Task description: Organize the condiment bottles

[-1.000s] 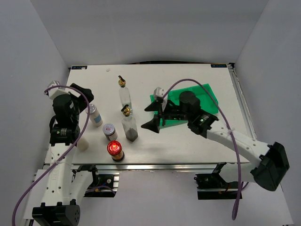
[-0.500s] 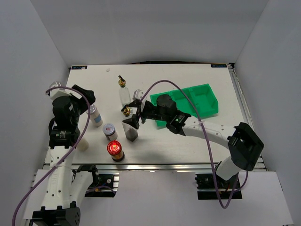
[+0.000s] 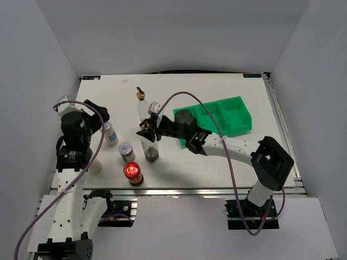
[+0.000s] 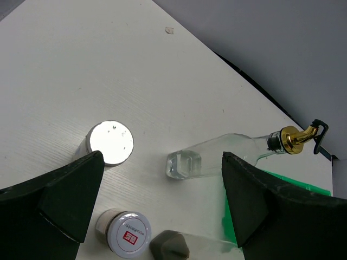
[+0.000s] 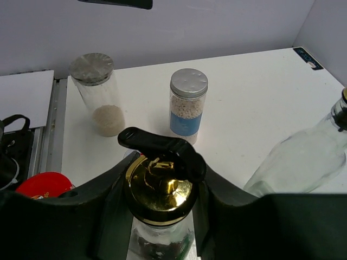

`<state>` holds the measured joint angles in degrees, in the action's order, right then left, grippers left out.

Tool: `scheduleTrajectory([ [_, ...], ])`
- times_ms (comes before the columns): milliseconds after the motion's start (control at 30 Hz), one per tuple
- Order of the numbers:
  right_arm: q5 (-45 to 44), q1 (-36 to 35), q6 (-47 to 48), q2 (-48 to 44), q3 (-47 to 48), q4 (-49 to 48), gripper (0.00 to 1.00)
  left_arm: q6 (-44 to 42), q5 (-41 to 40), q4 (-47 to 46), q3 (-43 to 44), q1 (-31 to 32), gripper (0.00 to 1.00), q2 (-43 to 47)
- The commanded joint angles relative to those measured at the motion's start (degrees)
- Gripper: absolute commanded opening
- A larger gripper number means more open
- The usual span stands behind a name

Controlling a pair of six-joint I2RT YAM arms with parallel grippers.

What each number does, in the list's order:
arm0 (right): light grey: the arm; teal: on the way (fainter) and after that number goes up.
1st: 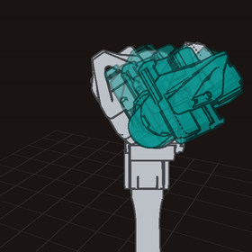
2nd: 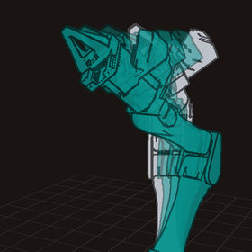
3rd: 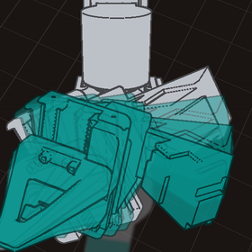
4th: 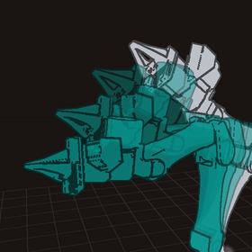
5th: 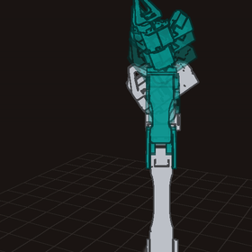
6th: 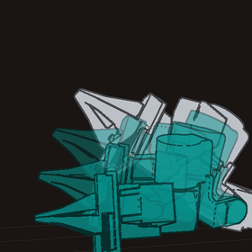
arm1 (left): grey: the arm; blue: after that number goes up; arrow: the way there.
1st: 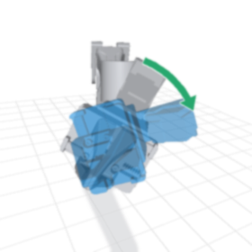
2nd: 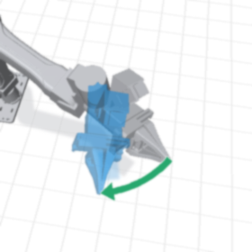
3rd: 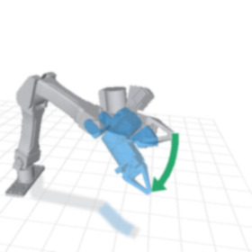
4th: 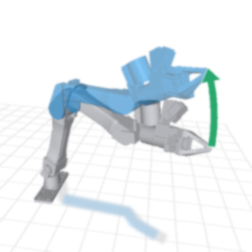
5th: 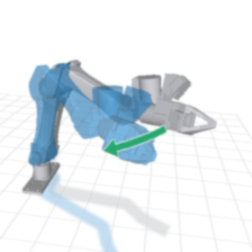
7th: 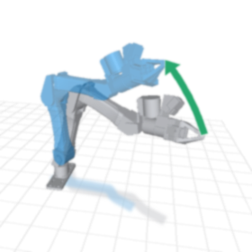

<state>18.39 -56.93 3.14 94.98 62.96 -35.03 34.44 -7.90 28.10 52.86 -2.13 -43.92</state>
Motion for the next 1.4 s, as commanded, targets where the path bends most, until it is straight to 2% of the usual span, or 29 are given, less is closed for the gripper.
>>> scheduleTrajectory([
  [0,-4.22,-0.38,-0.59,-4.17,0.68,-5.49,0.0,-0.77,-1.41,0.82,0.14,-0.07,0.98,0.94],
  [67,-6.43,-0.38,0.29,-6.11,0.41,-5.14,0.0,-0.6,-1.5,0.64,-0.04,-0.07,0.98,1.03],
  [167,-14.75,0.23,4.58,-11.81,2.33,-1.55,0.0,-0.51,-1.85,0.73,-0.13,-0.07,0.98,1.03],
  [300,-18.22,4.01,3.64,-18.06,5.5,5.56,0.0,-0.42,-2.47,0.82,-0.3,-0.07,0.98,1.29],
  [467,-19.01,15.95,0.38,-25.36,8.4,12.6,0.0,-0.25,-3.17,0.91,-0.57,-0.15,0.98,1.21],
  [500,-19.27,20.23,0.73,-25.72,9.89,14.09,0.0,-0.25,-3.35,1.08,-0.57,-0.07,0.98,1.29],
  [567,-21.38,24.04,1.95,-25.98,10.86,17.26,0.0,-0.25,-3.61,0.99,-0.57,-0.07,0.98,1.38],
  [733,-21.21,36.52,3.98,-23.89,12.63,19.04,0.0,-0.33,-4.23,1.0,-0.39,-0.07,0.98,1.21],
  [967,-12.25,49.79,2.22,-14.48,20.27,21.66,0.0,-0.51,-4.84,1.43,-0.74,-0.07,0.98,0.42],
  [1133,-12.32,51.74,4.95,-10.26,20.28,19.74,0.0,-0.42,-5.02,1.43,-1.09,-0.07,0.98,-0.2],
  [1367,-9.96,54.37,3.2,-6.39,15.88,12.53,0.0,-0.25,-5.19,1.35,-1.1,-0.07,0.98,-1.43],
])
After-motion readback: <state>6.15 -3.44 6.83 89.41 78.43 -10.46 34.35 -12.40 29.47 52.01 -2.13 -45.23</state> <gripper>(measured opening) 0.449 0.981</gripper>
